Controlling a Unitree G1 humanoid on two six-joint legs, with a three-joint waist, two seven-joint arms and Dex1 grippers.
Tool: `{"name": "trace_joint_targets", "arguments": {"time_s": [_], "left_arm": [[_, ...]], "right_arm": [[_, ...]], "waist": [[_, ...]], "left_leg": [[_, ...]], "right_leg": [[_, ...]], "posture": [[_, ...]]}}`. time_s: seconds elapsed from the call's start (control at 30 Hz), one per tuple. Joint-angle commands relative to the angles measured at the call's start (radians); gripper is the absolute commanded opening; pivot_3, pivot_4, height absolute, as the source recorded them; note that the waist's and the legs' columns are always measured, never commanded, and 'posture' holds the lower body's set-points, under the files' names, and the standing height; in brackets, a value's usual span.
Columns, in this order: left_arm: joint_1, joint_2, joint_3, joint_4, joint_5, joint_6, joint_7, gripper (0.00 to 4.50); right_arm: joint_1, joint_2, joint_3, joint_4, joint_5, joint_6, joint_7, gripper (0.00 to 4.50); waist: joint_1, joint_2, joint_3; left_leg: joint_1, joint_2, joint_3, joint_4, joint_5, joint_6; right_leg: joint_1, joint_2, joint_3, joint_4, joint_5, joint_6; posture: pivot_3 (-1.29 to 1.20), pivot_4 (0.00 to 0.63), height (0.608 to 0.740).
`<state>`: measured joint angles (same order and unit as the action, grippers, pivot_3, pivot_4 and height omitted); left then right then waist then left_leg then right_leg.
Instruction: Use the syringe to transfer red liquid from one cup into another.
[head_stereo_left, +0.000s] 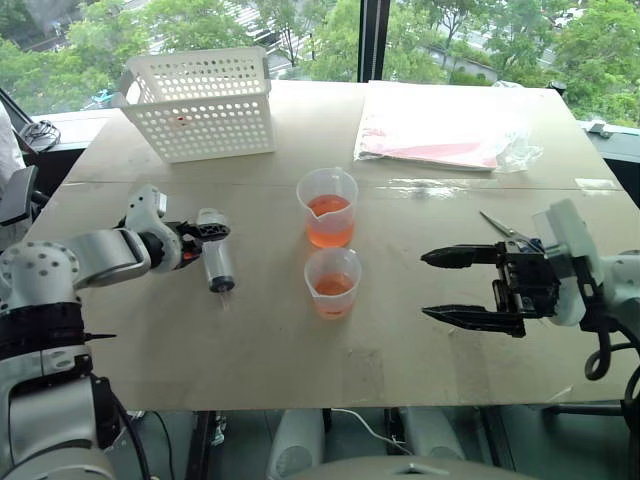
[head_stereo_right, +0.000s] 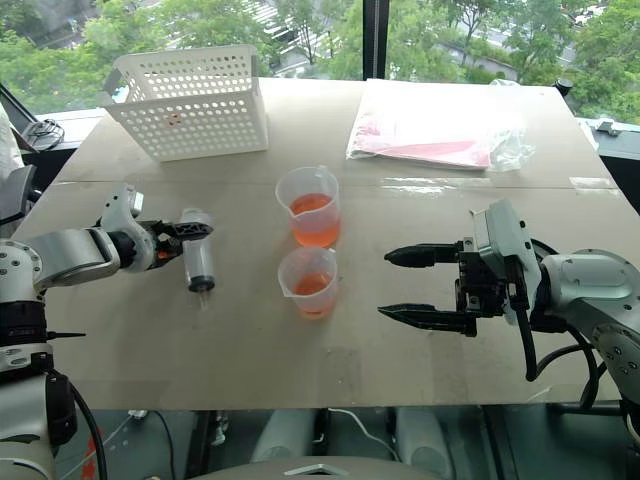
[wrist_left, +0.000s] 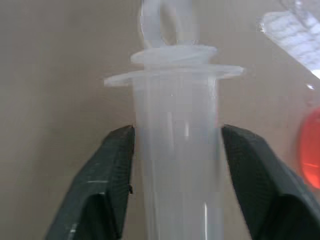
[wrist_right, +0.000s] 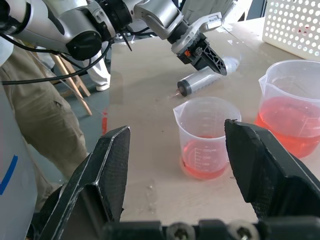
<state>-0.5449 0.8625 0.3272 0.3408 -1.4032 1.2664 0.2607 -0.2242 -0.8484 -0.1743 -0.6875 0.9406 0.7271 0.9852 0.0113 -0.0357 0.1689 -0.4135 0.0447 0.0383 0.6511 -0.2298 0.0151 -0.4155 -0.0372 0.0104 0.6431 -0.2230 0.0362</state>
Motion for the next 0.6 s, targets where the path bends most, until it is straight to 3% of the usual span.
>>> {"name": "trace_joint_targets", "arguments": {"time_s": [0.03,0.17,0.33,0.47,0.6], "left_arm": [[0.027,0.000,0.065,-0.073,0.017,0.032,-0.004,4.45],[0.141,0.030,0.199,-0.303,-0.042,0.025,-0.074,4.45],[0.448,0.050,0.363,-0.725,0.116,-0.163,-0.410,4.45],[0.762,0.008,0.480,-0.870,0.285,-0.345,-0.740,4.45],[1.044,-0.056,0.472,-0.943,0.503,-0.547,-0.964,4.45]], "right_arm": [[0.000,-0.019,-0.029,-0.018,0.020,-0.017,0.003,3.24],[0.044,-0.023,-0.070,-0.008,0.002,-0.056,0.017,3.24],[0.175,-0.025,-0.165,0.056,-0.070,-0.144,0.062,3.24],[0.313,-0.003,-0.233,0.100,-0.159,-0.265,0.117,3.24],[0.465,-0.013,-0.301,0.218,-0.273,-0.373,0.191,3.24]], "waist": [[-0.002,0.000,0.000],[-0.013,0.000,0.000],[-0.016,-0.001,0.000],[-0.015,0.000,-0.001],[-0.014,0.000,-0.003]], "left_leg": [[0.000,0.000,0.000,0.000,0.000,0.000],[0.000,0.002,-0.003,0.000,0.000,0.000],[-0.001,0.002,-0.002,-0.003,0.000,0.000],[0.000,0.000,0.002,-0.003,0.000,0.000],[0.001,0.000,0.006,-0.003,-0.001,0.001]], "right_leg": [[0.000,0.000,0.000,0.000,0.000,0.000],[0.000,-0.001,0.002,0.000,0.001,0.002],[-0.002,-0.006,0.002,-0.002,0.000,-0.001],[-0.002,-0.009,0.002,-0.003,-0.001,-0.001],[-0.001,-0.007,0.002,-0.003,-0.001,-0.001]], "posture": [[0.00,0.150,0.740],[0.00,0.150,0.740],[0.00,0.150,0.740],[0.00,0.150,0.740],[0.00,0.150,0.740]]}}
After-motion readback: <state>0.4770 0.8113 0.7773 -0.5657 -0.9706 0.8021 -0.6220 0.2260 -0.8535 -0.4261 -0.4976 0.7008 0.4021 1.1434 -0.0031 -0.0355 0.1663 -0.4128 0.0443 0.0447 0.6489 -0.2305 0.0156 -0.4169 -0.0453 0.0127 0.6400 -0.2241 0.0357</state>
